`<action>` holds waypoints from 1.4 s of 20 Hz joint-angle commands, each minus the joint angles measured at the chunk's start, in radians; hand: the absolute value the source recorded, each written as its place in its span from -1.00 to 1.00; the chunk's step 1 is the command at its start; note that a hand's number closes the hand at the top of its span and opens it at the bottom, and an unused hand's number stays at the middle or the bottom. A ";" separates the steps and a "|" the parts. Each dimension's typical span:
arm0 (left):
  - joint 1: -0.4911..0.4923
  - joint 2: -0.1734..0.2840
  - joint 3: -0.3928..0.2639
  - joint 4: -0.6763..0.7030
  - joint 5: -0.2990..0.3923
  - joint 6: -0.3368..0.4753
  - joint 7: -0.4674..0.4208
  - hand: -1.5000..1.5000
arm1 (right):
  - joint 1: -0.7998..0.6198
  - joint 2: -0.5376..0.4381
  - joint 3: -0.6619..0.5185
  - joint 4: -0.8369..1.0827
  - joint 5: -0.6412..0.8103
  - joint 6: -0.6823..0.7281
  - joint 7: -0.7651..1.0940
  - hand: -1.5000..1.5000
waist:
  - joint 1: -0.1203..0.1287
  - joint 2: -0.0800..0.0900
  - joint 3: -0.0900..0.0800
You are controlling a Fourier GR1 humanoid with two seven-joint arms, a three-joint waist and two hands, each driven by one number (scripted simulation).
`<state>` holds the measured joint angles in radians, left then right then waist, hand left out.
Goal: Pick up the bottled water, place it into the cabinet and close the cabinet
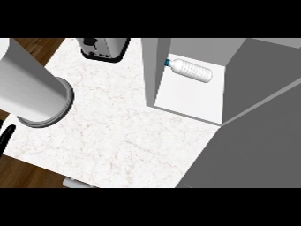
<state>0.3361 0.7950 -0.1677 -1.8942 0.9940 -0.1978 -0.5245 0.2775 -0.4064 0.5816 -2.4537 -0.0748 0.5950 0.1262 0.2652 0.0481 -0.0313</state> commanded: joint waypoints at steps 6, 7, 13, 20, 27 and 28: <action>-0.015 0.014 0.023 0.010 0.001 -0.021 -0.004 -1.00 | -0.038 0.084 0.105 0.104 -0.154 -0.019 0.067 1.00 | 0.035 0.026 0.006; -0.014 0.006 0.008 0.016 0.006 -0.028 0.000 -1.00 | -0.038 0.094 0.104 0.113 -0.164 -0.026 0.065 1.00 | 0.023 0.028 0.005; -0.020 0.015 0.030 0.034 0.014 -0.035 0.000 -1.00 | -0.140 0.138 0.017 0.148 -0.169 -0.085 0.134 1.00 | 0.000 0.012 0.006; -0.010 0.016 0.031 0.048 0.026 -0.047 0.007 -1.00 | -0.386 0.172 -0.059 0.298 -0.132 -0.102 0.284 1.00 | 0.008 0.000 0.008; -0.012 0.026 0.052 0.064 0.036 -0.057 0.009 -1.00 | -0.608 0.283 -0.100 0.501 -0.134 -0.164 0.413 1.00 | -0.010 -0.007 0.014; 0.000 0.007 0.036 0.067 0.037 -0.054 0.006 -1.00 | -0.641 0.309 -0.105 0.537 -0.126 -0.181 0.424 1.00 | -0.014 -0.009 0.014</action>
<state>0.3271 0.8106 -0.1298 -1.8361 1.0250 -0.2484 -0.5174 -0.2398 -0.1895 0.4875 -2.0460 -0.2434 0.5069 0.4650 0.2583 0.0427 -0.0193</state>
